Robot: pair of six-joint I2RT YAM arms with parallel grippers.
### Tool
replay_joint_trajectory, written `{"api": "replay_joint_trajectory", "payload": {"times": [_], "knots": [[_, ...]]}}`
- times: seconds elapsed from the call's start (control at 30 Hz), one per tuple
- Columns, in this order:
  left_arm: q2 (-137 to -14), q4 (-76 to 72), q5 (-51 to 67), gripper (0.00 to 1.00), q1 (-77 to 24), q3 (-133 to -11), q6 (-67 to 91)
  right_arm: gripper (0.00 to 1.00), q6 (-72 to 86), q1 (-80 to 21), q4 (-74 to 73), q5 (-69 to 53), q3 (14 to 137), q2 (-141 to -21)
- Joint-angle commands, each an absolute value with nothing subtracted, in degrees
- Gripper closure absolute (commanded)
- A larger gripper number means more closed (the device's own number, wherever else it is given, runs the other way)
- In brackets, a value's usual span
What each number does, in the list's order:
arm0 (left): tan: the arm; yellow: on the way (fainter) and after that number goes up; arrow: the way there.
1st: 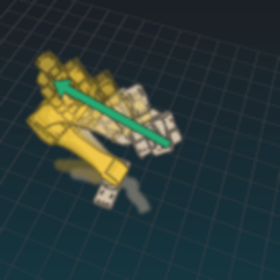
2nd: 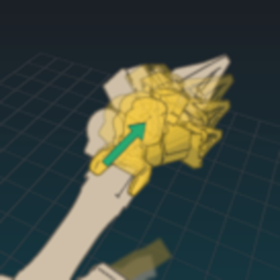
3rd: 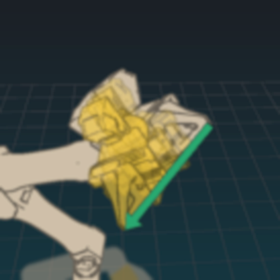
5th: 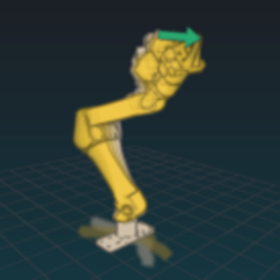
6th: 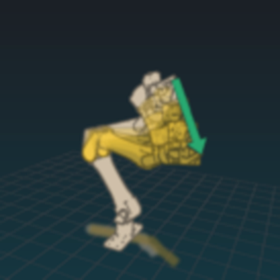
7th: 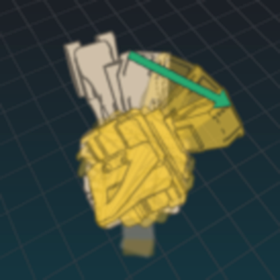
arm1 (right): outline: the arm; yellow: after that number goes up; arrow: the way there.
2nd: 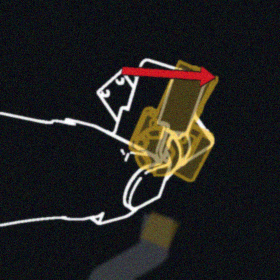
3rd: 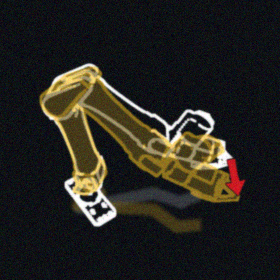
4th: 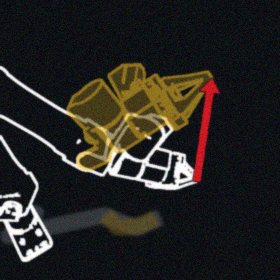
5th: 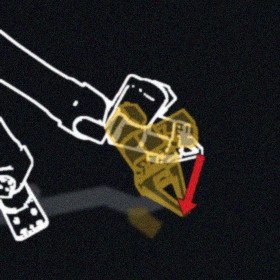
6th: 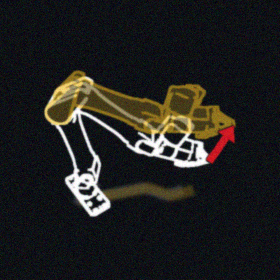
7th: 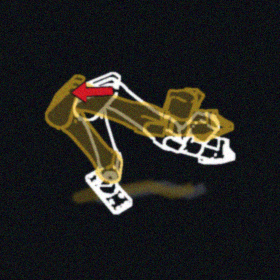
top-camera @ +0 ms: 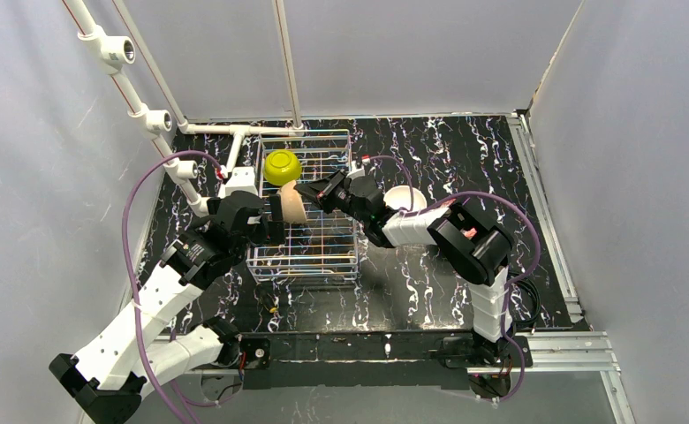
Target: Load the bowls into the dish rack
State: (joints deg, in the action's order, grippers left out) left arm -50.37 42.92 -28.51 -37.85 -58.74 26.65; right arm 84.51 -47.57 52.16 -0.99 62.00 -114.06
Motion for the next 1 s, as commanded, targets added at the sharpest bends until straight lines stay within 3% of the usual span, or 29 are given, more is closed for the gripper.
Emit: {"api": "replay_joint_trajectory", "payload": {"times": [0.0,0.57,0.97], "knots": [[-50.27,43.83,-29.71,0.02,-38.05,-58.54,26.99,0.99,86.52,-47.26,54.49,2.98,60.12,-114.26],[-51.33,44.01,-29.47,0.02,-38.06,-58.82,27.47,0.99,80.88,-47.27,51.22,9.92,49.89,-106.87],[-52.02,44.37,-28.92,0.02,-38.05,-59.24,29.09,0.99,71.74,-47.26,43.14,15.07,49.95,-99.96]]}}
